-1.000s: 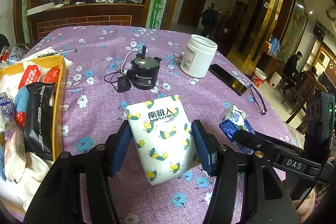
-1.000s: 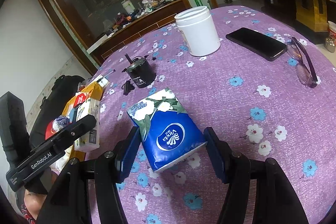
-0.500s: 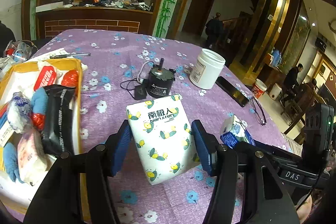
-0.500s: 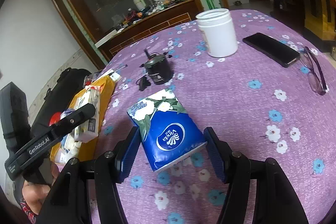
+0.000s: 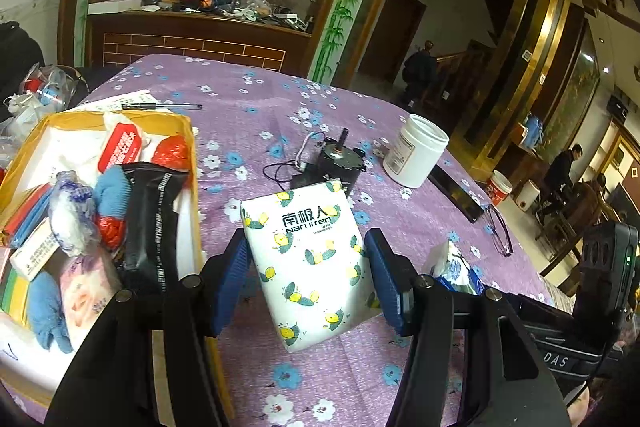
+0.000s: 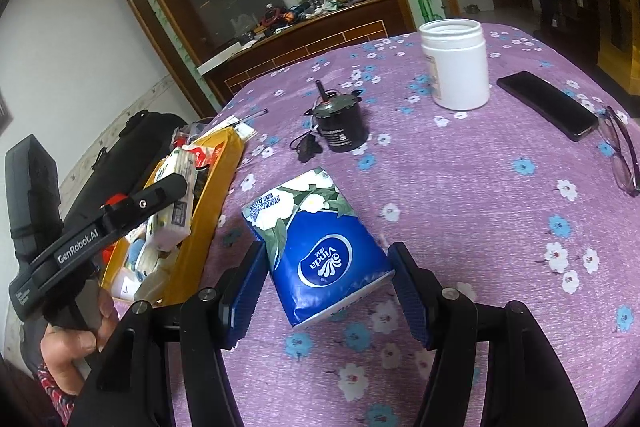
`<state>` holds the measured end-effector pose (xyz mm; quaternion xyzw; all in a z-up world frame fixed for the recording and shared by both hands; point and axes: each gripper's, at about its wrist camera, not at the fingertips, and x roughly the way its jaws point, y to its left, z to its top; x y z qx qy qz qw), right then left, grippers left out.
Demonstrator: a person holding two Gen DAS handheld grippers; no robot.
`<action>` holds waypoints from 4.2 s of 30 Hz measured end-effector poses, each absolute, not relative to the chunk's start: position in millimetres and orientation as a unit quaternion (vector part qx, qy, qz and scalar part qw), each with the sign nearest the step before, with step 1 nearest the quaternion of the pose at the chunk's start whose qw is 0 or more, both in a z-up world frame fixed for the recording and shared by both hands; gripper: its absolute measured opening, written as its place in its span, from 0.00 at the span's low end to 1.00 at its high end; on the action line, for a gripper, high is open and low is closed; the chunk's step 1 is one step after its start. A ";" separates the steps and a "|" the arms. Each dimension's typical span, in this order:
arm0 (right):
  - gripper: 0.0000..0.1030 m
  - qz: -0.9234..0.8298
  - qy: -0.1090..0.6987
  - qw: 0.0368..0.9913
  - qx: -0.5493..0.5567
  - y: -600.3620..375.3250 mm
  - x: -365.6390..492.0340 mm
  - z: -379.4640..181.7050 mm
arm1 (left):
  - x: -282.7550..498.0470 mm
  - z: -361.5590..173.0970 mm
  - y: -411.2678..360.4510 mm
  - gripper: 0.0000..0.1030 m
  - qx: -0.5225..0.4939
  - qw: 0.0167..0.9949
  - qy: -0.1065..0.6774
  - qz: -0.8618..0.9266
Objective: Organize soft objects
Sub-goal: 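Lift the lemon-print pack and Vinda pack off the table with both tools, then carry both packs over the box and lower them in, then open both tools to release the packs and withdraw from the box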
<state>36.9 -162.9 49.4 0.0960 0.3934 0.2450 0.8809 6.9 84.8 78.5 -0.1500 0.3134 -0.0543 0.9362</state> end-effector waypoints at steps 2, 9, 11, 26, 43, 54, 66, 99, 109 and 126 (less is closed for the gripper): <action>0.62 0.247 0.394 0.880 0.093 -159.0 36.0 49.3 | 5.8 78.5 89.0 0.55 -0.153 0.936 0.312 -0.052; 0.61 0.254 0.394 0.879 0.085 -149.1 33.8 52.8 | 0.4 84.6 110.6 0.55 -0.162 0.939 0.300 -0.039; 0.61 0.258 0.396 0.878 0.080 -144.3 32.8 53.3 | -1.7 86.6 116.5 0.55 -0.166 0.940 0.297 -0.035; 0.61 0.292 0.401 0.868 0.032 -88.5 15.5 67.1 | -25.6 101.6 200.7 0.55 -0.198 0.947 0.251 0.015; 0.61 0.387 0.415 0.823 0.002 9.5 17.6 71.5 | -52.7 65.5 267.4 0.55 -0.214 0.929 0.285 0.098; 0.61 0.406 0.437 0.802 -0.026 55.3 18.8 44.5 | -43.9 40.6 259.7 0.55 -0.197 0.923 0.320 0.084; 0.61 0.389 0.436 0.810 -0.044 81.6 39.4 30.1 | -54.2 26.0 246.1 0.56 -0.175 0.920 0.342 0.077; 0.61 0.369 0.422 0.827 -0.040 101.9 59.4 17.3 | -54.6 31.4 196.3 0.55 -0.058 0.932 0.331 0.131; 0.64 0.373 0.423 0.825 -0.040 100.0 53.1 19.8 | -55.7 33.1 189.9 0.55 -0.044 0.933 0.326 0.144; 0.80 0.383 0.366 0.848 -0.019 60.8 27.8 68.2 | -73.9 53.2 187.6 0.78 -0.055 0.943 0.281 0.168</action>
